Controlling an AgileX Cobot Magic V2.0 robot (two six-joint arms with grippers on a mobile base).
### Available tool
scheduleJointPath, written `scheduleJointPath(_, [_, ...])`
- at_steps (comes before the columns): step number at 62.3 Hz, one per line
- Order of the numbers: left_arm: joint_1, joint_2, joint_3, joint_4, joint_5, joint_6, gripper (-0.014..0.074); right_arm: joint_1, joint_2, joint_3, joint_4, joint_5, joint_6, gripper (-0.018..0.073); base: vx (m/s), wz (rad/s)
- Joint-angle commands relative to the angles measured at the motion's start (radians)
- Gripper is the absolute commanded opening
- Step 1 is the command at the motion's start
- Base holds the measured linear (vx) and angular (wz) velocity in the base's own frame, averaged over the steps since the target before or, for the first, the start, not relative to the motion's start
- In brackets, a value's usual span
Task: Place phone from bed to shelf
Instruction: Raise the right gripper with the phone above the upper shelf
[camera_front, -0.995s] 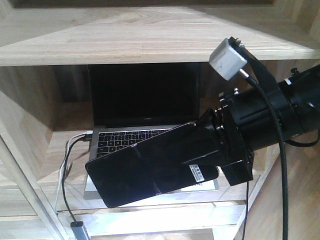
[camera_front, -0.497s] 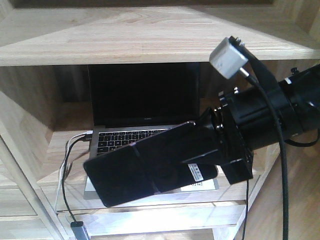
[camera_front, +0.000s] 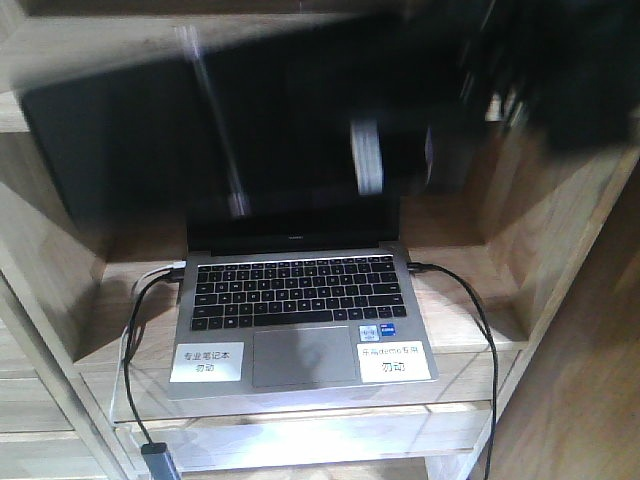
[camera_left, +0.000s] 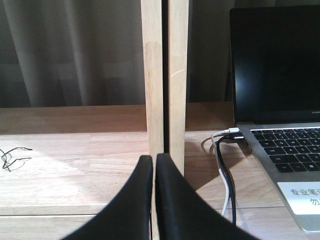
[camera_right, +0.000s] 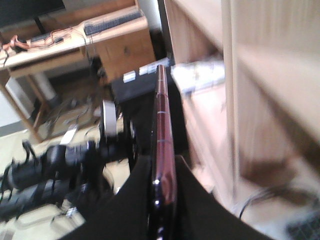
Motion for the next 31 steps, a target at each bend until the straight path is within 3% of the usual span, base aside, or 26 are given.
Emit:
scheduleJointPath(1, [0.001,-0.007,0.006,-0.009,-0.074,0.000,0.0001,-0.002,-0.003,-0.112,0.103,-0.129,0.020,-0.0002,0.00,0.00])
scheduleJointPath(13, [0.001,-0.007,0.006,-0.009,-0.074,0.000,0.0001,-0.002,0.101,-0.263,0.145,-0.233,0.020,-0.0002,0.00,0.00])
scheduleJointPath(23, [0.001,-0.007,0.006,-0.009,-0.074,0.000,0.0001,-0.002,0.237,-0.379,0.230,-0.252,0.019,-0.0002,0.00,0.00])
scheduleJointPath(31, [0.001,-0.007,0.006,-0.009,-0.074,0.000,0.0001,-0.001,0.338,-0.453,0.236,-0.267,0.015,-0.0002,0.00,0.00])
